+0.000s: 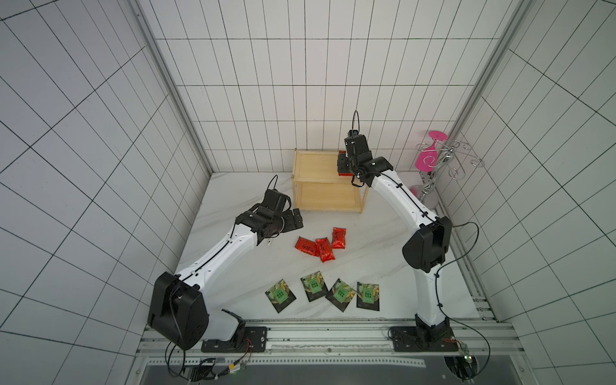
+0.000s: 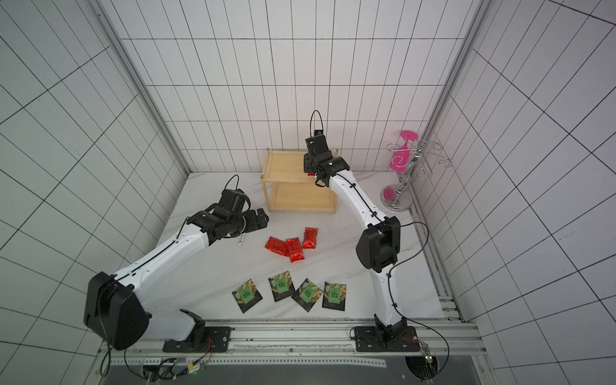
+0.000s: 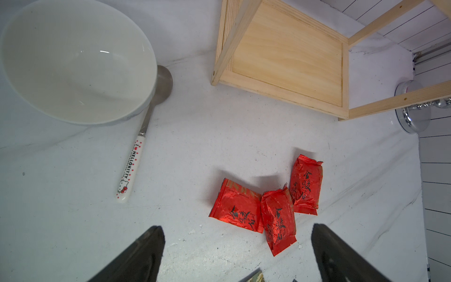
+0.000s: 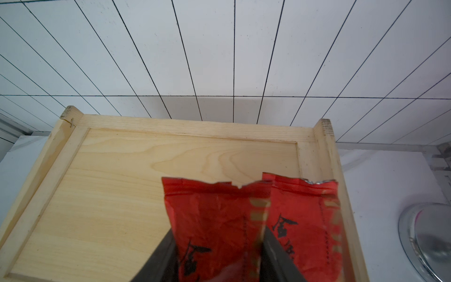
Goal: Place the tea bags on the shelf by color
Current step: Place the tea bag on the shelf.
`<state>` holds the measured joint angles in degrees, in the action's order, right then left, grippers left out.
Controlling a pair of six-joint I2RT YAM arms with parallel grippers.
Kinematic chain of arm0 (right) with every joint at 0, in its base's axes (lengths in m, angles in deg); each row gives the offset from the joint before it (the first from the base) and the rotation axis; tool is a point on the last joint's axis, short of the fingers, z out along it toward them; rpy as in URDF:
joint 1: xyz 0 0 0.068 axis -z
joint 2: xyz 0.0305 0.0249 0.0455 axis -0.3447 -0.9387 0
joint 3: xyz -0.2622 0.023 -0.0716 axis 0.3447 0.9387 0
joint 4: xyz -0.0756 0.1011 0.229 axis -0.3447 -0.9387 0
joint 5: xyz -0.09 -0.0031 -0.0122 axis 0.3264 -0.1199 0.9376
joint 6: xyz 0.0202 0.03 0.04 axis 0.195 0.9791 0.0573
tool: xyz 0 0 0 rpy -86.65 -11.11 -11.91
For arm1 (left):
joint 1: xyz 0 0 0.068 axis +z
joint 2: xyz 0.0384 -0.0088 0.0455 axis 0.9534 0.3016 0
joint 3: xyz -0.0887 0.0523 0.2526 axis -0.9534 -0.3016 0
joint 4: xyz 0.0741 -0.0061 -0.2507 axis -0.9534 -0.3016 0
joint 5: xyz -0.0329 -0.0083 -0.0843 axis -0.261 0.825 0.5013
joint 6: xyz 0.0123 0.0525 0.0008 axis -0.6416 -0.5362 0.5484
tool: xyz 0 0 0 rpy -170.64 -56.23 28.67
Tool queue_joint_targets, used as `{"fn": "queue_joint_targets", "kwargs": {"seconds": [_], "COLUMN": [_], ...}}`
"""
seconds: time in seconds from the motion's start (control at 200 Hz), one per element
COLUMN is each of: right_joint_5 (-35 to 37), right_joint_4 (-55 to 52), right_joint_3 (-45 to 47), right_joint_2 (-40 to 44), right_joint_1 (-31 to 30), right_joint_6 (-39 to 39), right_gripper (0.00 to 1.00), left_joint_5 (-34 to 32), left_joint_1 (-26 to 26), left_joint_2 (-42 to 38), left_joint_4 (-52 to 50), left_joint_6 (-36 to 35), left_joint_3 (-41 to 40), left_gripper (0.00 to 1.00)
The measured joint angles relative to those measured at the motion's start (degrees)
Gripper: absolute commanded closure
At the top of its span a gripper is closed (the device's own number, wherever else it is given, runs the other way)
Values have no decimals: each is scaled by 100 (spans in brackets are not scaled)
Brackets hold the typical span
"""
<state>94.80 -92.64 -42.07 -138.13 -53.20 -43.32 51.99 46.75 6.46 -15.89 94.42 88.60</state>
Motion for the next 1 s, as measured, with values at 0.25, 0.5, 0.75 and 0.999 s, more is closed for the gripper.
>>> {"fn": "queue_joint_targets", "kwargs": {"seconds": [0.25,0.5,0.75,0.999], "right_joint_5": [13,127,142,140], "right_joint_4": [-2,-4,-4,-13], "right_joint_3": [-4,-50,-76,-133], "right_joint_2": [-138,-140,-140,-140], "right_joint_1": [-9,-7,-7,-7], "right_joint_6": [26,63,68,66], "right_gripper": [51,48,43,41], "left_joint_5": [26,28,28,28], "left_joint_1": [26,33,33,42], "left_joint_2": [0,0,0,0], "left_joint_4": [0,0,0,0], "left_joint_6": [-4,-11,-13,-11], "left_joint_3": [0,0,0,0], "left_gripper": [2,2,2,2]}}
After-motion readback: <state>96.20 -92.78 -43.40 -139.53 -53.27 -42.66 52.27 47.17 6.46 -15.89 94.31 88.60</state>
